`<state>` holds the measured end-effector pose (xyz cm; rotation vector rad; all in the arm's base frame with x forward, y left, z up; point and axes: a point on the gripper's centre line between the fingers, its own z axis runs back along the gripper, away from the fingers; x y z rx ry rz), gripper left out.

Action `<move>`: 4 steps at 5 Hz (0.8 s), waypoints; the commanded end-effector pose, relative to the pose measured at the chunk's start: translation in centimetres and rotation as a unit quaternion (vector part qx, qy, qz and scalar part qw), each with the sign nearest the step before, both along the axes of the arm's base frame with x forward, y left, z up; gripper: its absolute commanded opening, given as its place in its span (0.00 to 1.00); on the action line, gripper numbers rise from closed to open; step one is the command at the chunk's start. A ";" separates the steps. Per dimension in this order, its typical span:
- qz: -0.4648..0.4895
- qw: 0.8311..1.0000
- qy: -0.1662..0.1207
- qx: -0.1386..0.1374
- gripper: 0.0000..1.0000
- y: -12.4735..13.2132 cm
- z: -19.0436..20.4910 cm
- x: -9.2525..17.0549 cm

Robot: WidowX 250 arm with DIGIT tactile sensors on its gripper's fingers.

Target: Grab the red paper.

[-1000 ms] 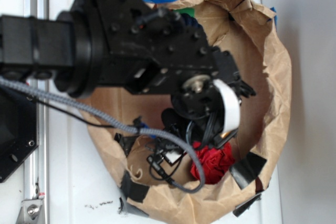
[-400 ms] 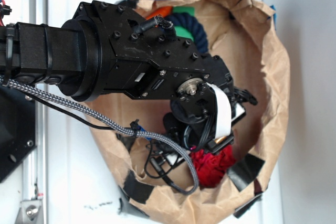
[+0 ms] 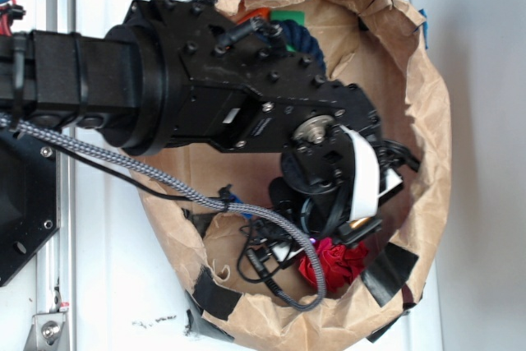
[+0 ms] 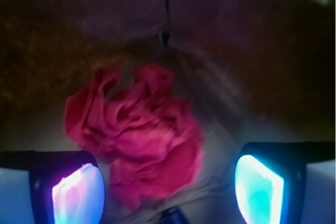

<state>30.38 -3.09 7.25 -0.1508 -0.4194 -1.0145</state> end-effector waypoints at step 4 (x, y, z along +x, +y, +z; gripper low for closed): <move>-0.099 0.995 -0.003 -0.034 1.00 -2.9 1.5 -1.8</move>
